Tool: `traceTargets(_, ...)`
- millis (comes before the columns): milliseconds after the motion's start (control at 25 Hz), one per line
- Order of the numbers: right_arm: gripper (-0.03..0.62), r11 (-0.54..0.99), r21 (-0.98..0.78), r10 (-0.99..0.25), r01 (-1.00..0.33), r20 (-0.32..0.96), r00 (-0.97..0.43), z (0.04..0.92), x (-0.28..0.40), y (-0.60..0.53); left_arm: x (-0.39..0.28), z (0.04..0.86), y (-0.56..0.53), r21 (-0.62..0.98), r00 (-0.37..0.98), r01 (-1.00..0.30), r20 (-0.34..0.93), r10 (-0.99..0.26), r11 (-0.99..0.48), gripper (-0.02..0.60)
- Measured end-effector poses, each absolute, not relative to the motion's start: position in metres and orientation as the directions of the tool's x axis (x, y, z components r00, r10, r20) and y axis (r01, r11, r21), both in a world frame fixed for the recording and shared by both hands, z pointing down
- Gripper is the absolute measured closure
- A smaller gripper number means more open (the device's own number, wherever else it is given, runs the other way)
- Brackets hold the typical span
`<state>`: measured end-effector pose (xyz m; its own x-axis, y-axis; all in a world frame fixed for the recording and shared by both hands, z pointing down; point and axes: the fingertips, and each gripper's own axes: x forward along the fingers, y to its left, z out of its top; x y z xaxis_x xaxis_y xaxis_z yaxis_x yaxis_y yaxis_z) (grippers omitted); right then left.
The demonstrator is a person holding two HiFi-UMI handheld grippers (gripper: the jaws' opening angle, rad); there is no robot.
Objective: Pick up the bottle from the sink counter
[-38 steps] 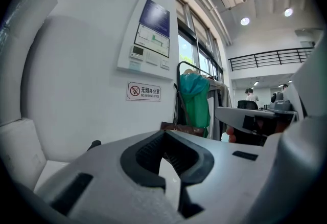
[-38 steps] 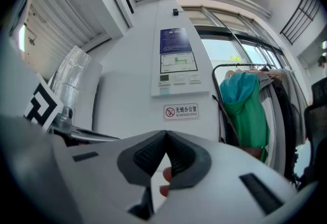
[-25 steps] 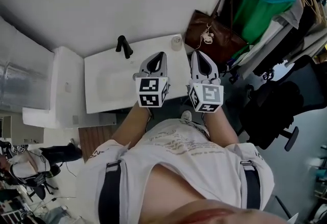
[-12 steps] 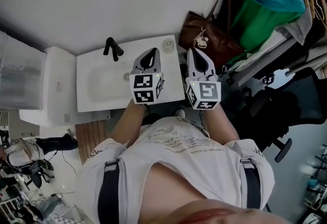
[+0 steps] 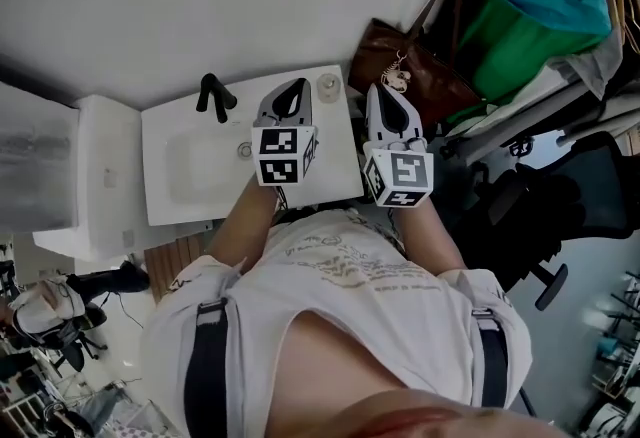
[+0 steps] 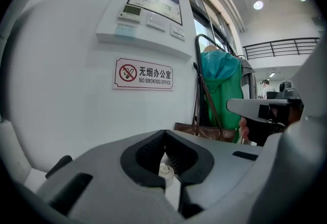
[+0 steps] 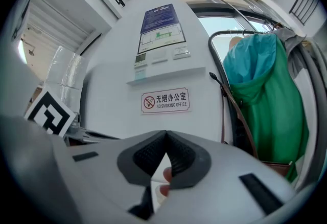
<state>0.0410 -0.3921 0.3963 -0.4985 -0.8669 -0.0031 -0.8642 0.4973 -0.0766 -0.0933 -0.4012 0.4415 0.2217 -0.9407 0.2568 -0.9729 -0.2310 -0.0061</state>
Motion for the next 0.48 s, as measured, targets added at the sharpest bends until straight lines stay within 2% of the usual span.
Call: traceTargets(480, 0.572, 0.402, -0.079, -0.911, -0.912, 0.067, -0.407, 0.419, 0.039, -0.409, -0.102, 0.477, -0.439, 0.021, 0.302, -0.95, 0.313, -0.9, -0.312, 0.56)
